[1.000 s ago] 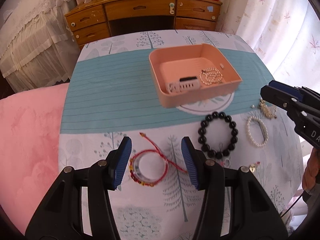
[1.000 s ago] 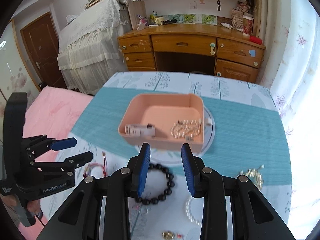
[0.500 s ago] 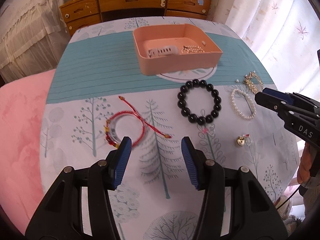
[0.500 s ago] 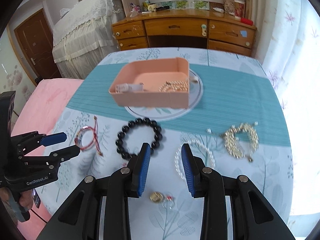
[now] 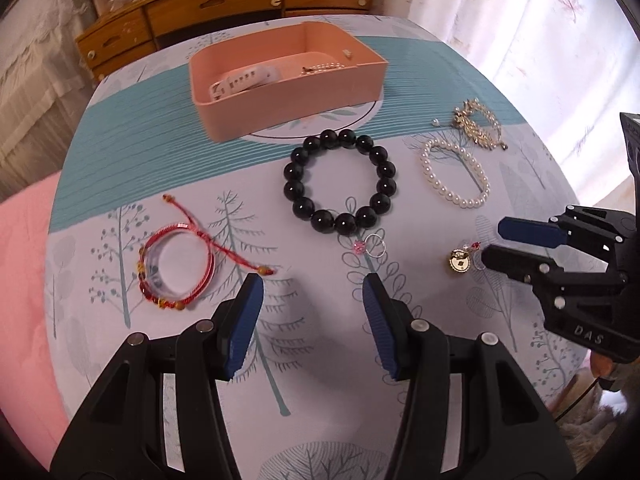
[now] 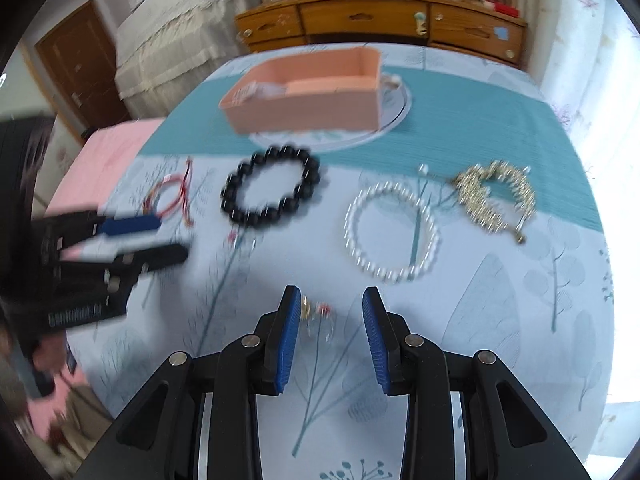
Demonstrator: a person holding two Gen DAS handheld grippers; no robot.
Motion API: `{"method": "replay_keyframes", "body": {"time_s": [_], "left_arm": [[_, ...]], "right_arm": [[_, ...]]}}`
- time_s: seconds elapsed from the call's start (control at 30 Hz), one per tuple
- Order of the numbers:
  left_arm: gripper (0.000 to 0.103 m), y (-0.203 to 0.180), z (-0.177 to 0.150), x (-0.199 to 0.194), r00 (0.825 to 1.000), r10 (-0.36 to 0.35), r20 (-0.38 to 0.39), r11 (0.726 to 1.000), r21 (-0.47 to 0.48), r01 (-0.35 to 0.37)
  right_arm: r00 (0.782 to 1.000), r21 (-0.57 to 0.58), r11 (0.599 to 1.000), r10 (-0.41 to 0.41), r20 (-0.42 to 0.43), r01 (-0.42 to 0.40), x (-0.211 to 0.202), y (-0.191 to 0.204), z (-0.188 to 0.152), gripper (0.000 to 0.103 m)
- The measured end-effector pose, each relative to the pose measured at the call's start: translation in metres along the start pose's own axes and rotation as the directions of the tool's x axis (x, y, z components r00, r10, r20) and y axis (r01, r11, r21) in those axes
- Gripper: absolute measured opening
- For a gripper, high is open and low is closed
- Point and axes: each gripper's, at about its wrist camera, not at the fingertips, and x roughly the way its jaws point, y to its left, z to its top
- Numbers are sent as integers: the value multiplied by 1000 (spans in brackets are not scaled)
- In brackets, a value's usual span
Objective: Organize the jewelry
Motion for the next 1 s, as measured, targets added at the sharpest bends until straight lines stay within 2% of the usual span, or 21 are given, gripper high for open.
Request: {"method": "replay_keyframes", "body": {"time_s": [0.27,0.33,0.5,0.7,0.87,0.93,1.0], "left_arm": [[49,-15,4,11,1000,-16,-6,994,110,17],[49,-18,6,14,1000,-20,-7,991,132,20],[49,-17,7,15,1000,-29,-4,987,157,29],[48,-15,11,17,999,-53,4,977,207,51],[38,-18,14,21,997,-82,7,952,296,76],[28,-19,16,24,996,-91,3,937,338,84],[23,-20,17,27,995,-102,-4,925,368,97]], "right_arm": [[1000,-14,999,29,10,-29,11,-1,-5,32],[999,-26,999,38,7,-38,14,0,-2,24],[998,-44,997,70,-4,-70,20,3,1,12],[996,-20,996,89,6,-89,16,0,0,9],[995,16,995,99,26,-99,9,-6,0,9],[994,24,995,100,34,-101,5,-8,-3,9],[994,37,994,102,40,-104,2,-11,-4,9]]}}
